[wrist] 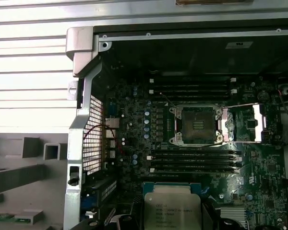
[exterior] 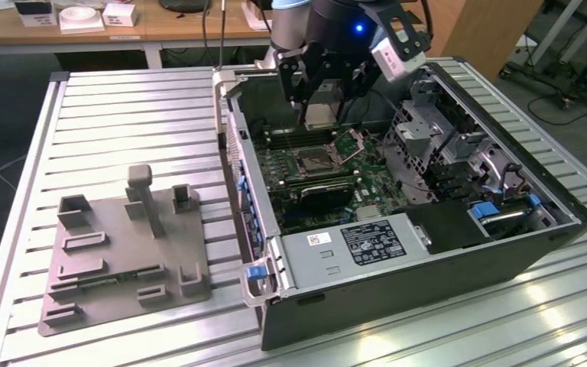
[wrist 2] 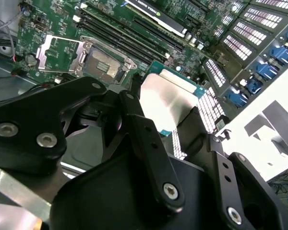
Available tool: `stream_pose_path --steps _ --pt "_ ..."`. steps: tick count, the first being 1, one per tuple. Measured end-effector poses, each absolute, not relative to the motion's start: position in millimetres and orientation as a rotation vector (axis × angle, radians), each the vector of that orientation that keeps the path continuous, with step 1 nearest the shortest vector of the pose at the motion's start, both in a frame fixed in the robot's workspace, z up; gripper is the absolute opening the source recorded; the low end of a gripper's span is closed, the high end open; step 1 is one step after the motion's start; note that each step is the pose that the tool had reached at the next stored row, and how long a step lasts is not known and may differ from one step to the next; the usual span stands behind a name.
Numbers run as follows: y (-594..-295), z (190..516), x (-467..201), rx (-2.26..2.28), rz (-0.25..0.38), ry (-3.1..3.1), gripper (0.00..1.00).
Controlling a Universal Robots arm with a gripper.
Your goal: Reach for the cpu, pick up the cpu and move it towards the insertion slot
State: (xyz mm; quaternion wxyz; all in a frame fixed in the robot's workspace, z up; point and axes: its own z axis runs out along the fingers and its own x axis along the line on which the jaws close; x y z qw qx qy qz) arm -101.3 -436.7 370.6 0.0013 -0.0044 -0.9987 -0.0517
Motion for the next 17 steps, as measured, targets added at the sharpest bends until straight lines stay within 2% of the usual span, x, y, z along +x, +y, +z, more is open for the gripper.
stream_pose_path --steps 17 --pt "-436.7 370.5 -91.1 -0.014 -0.162 -3.135 0.54"
